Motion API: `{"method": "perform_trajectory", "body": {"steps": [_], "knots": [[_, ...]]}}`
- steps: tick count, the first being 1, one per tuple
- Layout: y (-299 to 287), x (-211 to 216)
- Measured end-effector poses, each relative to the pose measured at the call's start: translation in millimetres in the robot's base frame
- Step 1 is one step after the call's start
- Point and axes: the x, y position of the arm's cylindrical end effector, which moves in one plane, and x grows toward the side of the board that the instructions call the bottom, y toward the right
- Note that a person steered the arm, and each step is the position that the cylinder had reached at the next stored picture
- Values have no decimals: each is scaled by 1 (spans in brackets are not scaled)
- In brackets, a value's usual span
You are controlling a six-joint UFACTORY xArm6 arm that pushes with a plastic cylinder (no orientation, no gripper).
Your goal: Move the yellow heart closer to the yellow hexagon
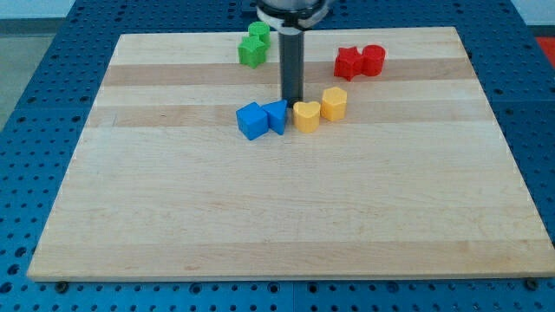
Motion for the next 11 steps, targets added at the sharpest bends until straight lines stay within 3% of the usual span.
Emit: {"method": "perform_trajectory", "body": {"steps": [2,9,11], "knots": [[1,-1],[-25,87],[-1,61]]}}
